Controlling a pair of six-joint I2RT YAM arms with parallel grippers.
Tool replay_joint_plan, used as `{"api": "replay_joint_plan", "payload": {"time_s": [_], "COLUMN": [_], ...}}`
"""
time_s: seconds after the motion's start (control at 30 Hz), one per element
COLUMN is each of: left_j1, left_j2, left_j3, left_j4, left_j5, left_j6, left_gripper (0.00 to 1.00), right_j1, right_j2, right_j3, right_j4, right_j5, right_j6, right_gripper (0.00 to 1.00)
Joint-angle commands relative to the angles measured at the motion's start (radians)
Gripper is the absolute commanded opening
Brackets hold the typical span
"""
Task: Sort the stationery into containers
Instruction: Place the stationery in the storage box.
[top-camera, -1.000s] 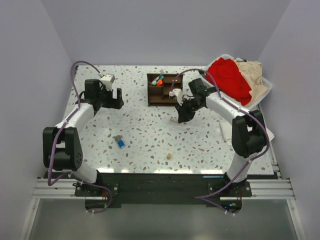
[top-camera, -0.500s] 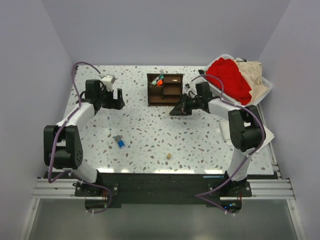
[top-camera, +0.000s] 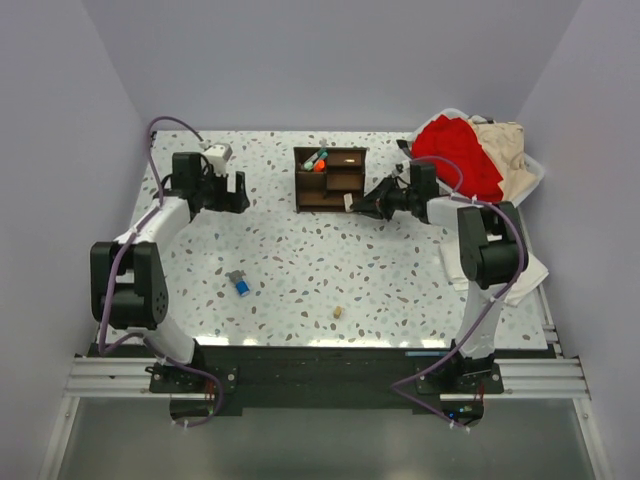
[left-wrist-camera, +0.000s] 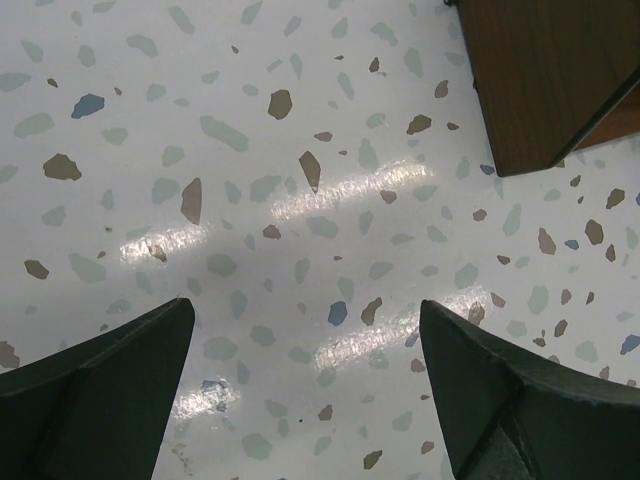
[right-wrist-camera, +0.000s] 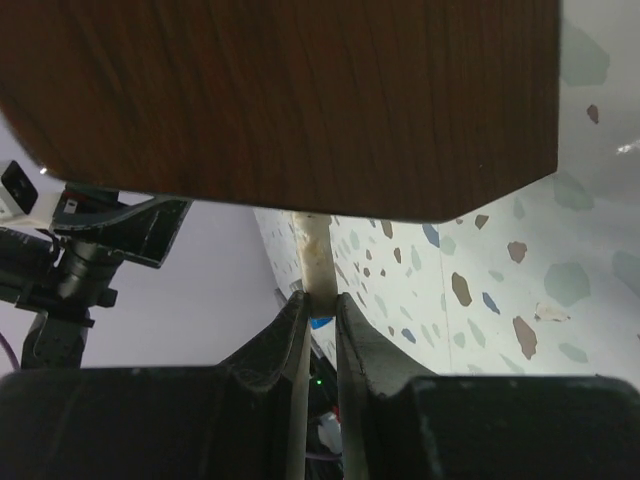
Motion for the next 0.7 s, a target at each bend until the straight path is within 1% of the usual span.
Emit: {"api": "replay_joint_plan", "payload": {"time_s": [0.0,0.33,0.67], "left_j1": [0.007,0.007,0.007], "left_j2": [0.014,0.019,0.010], "left_j3": [0.068,0.063,0.049], "left_j4": [0.006,0.004,0.004], "left_j5": [0.011,0.021,0.035], "left_j6": [0.026,0.024,0.018], "left_gripper": [1.00,1.00,1.00], "right_j1": [0.002,0.001,0.004], "right_j2": [0.028,0.041,0.097], "right_j3": [0.040,0.040,0.098], "right_j4": [0.040,0.037,0.044], "right_j5": [-0.017,0.038,0.084], "right_j6": [0.071,0.093,0.087], "right_gripper": [0.00,0.00,0.00]}}
